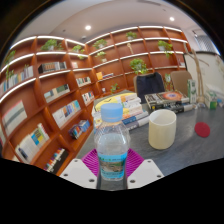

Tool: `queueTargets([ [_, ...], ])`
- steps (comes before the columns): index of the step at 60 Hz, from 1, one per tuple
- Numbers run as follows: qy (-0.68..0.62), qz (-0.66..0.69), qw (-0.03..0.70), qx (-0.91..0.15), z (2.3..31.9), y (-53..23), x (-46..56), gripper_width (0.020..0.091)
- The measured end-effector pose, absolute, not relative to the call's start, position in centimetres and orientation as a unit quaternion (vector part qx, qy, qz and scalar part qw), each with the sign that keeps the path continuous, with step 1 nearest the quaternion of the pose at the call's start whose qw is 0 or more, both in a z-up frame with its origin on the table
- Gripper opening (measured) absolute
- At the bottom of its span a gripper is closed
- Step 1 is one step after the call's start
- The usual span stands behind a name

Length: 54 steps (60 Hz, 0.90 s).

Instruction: Pour water

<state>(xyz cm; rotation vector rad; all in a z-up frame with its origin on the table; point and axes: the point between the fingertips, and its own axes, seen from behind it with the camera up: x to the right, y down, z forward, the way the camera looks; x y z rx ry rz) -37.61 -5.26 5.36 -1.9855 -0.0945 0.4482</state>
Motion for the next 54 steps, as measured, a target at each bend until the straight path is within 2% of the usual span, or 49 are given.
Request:
queueTargets([
  [15,0.172,0.365,0.441,-0.801,9.0,-0.3,-39.7,0.0295],
  [26,0.349,0.487,0.384,-0.703,11.9,3.0,-39.0,0.0294],
  [34,0.426,0.542,0.345,-0.638,13.7,4.1,-38.1,0.0295],
  [42,0.487,0.588,0.298,-0.573,14.7,5.2,-37.4,0.0294],
  [54,0.554,0.611,0.245,-0.510,13.8,6.5,-36.6,0.0295],
])
